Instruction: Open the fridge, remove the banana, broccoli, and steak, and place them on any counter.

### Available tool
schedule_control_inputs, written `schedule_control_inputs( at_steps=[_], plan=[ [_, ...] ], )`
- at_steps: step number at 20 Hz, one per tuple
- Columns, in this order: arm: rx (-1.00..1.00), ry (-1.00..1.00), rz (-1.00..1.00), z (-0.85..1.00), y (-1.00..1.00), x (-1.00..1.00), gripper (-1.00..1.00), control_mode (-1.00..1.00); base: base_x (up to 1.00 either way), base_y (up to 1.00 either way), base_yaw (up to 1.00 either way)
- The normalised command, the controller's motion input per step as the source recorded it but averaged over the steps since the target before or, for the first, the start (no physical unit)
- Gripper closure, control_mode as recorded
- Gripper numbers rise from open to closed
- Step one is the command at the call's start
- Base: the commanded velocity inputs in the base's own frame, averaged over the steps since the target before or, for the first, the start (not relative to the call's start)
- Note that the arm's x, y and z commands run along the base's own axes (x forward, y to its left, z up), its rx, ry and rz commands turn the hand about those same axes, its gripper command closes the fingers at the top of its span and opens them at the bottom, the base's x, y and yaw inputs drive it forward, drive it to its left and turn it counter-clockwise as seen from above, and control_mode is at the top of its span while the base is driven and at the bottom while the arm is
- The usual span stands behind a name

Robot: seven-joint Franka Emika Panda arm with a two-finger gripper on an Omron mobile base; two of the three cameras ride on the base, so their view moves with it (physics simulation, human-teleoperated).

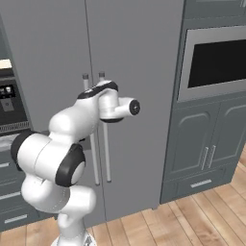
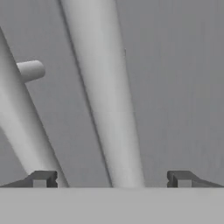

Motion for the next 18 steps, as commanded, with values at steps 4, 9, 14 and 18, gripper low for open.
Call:
schedule_control_inputs(
  at_steps=[4,9,14,18],
  plan=[
    [0.00,-0.21,0.00,-0.09,0.25,0.08,-1.00,-1.00,0.00,0.00,0.00],
    [0.00,-0.21,0.00,-0.03,0.16,0.35,-1.00,-1.00,0.00,0.00,0.00],
    [0.00,-0.08,0.00,-0.09,0.06,0.49,1.00,-1.00,0.00,0.00,0.00],
    [0.06,-0.01,0.00,-0.06,-0.02,0.28,1.00,-1.00,0.00,0.00,0.00]
  ],
)
